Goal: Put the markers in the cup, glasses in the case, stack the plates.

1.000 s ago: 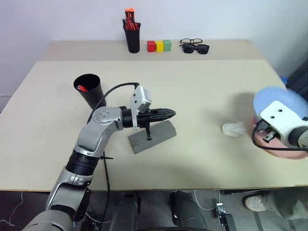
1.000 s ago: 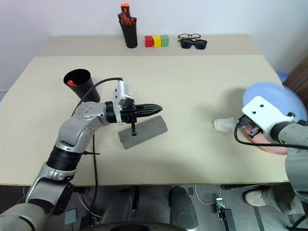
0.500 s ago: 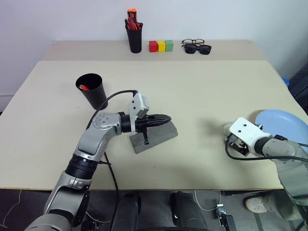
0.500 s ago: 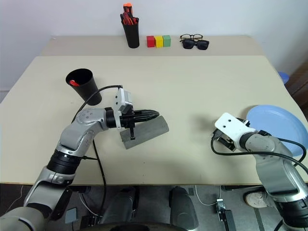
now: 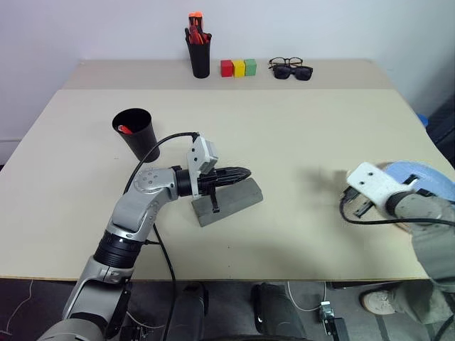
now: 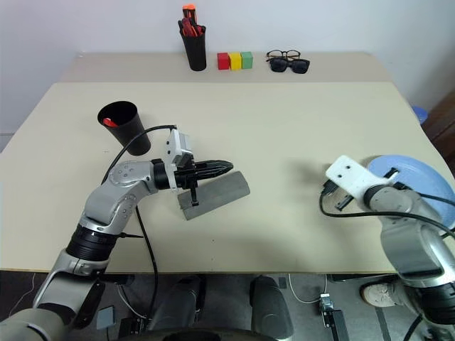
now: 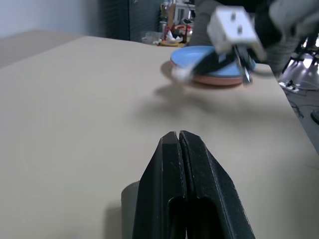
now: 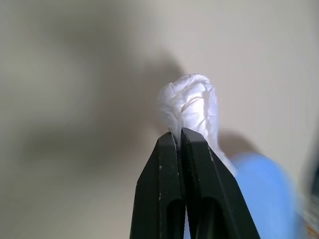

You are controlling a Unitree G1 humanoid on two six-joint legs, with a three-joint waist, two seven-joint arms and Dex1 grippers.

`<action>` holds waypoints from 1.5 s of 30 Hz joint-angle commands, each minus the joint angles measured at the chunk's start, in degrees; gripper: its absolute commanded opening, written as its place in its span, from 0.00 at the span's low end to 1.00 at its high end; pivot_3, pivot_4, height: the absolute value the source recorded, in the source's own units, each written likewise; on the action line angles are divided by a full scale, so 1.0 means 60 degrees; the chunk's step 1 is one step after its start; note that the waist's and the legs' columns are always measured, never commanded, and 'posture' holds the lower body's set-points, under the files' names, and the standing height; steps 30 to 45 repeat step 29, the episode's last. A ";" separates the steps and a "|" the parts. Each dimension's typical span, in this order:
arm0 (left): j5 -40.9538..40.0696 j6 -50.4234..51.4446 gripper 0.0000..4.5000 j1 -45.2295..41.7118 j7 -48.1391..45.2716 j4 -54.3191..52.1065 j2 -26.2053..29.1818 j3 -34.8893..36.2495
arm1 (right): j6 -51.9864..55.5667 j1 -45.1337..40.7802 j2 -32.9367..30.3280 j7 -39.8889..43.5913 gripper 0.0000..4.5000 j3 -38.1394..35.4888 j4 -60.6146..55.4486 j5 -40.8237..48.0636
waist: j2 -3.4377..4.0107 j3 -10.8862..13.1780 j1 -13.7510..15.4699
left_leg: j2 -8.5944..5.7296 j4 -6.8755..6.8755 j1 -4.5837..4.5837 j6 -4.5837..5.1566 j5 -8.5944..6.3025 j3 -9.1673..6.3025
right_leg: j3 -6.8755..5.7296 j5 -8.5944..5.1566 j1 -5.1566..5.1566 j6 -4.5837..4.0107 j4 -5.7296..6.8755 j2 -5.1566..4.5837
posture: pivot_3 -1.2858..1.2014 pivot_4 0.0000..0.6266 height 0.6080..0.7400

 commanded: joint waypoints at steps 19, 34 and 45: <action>-0.0078 0.0440 0.00 0.3830 0.2486 -0.2649 0.2002 0.4091 | -0.3666 -0.2310 0.3228 0.0801 0.63 -0.1198 0.1946 0.3984 | -0.0008 0.0005 -0.0280 | 0.0018 -0.0008 0.0007 0.0001 -0.0001 0.0003 | -0.0001 0.0000 0.0005 -0.0007 0.0002 0.0007 | 0.52 0.24 1.00; -0.0321 0.0726 0.00 0.6105 0.3737 -0.4228 0.1859 0.5792 | -0.4393 -0.3265 0.3422 0.2223 0.63 0.0063 0.4004 0.4645 | -0.0009 0.0004 -0.0018 | 0.0007 -0.0004 0.0013 0.0001 -0.0001 0.0005 | -0.0002 -0.0002 0.0020 -0.0011 -0.0016 -0.0007 | 0.52 0.24 1.00; -0.0321 0.0726 0.00 0.6105 0.3737 -0.4228 0.1859 0.5792 | -0.4393 -0.3265 0.3422 0.2223 0.63 0.0063 0.4004 0.4645 | -0.0009 0.0004 -0.0018 | 0.0007 -0.0004 0.0013 0.0001 -0.0001 0.0005 | -0.0002 -0.0002 0.0020 -0.0011 -0.0016 -0.0007 | 0.52 0.24 1.00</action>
